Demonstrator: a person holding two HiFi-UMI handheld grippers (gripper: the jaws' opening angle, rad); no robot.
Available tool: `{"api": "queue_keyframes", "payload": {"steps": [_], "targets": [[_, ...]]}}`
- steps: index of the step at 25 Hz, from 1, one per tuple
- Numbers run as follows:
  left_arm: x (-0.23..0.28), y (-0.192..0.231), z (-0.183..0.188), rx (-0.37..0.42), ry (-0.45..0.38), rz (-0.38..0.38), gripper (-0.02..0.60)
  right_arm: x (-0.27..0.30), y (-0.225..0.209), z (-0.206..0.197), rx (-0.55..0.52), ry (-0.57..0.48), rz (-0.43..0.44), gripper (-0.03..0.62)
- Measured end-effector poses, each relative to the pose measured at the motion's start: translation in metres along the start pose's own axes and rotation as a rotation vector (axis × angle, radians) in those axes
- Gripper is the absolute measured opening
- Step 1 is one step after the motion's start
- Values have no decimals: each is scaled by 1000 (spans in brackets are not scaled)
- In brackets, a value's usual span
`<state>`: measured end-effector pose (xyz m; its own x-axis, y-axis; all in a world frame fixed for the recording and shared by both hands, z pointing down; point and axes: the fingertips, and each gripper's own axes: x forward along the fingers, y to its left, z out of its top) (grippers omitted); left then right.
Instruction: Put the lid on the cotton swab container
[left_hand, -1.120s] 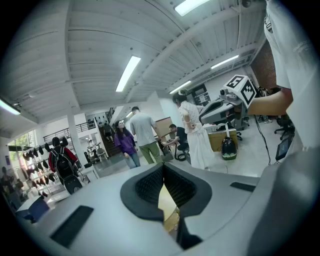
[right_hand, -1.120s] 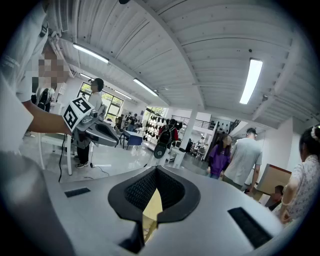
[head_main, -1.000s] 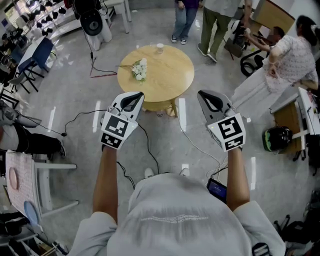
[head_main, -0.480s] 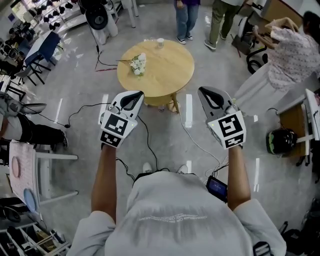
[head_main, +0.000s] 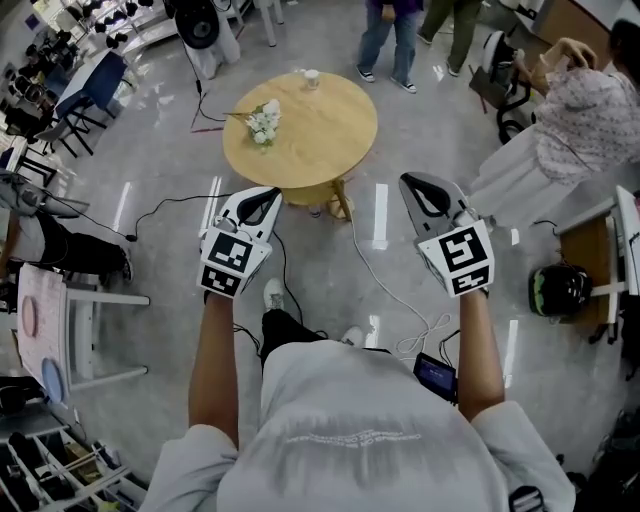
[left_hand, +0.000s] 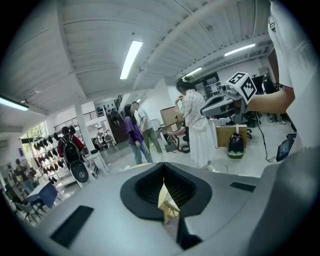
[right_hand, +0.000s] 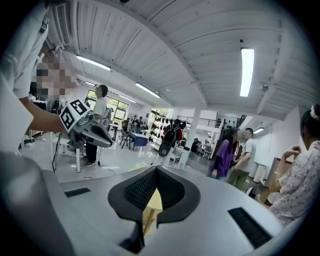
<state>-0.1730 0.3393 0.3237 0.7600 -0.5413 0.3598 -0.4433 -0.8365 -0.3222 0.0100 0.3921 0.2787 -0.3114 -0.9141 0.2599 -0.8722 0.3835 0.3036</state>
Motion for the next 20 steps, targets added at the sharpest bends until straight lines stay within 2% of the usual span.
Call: {"api": "queue_keyframes", "payload": {"steps": [4, 12, 20], "targets": [[15, 9, 5, -4, -9, 23, 18, 5, -17, -7, 1, -4, -6, 26], [57, 43, 10, 20, -31, 10, 18, 48, -39, -9, -5, -10, -4, 26], [135, 133, 8, 15, -65, -7, 18, 157, -83, -1, -16, 5, 10, 26]]}}
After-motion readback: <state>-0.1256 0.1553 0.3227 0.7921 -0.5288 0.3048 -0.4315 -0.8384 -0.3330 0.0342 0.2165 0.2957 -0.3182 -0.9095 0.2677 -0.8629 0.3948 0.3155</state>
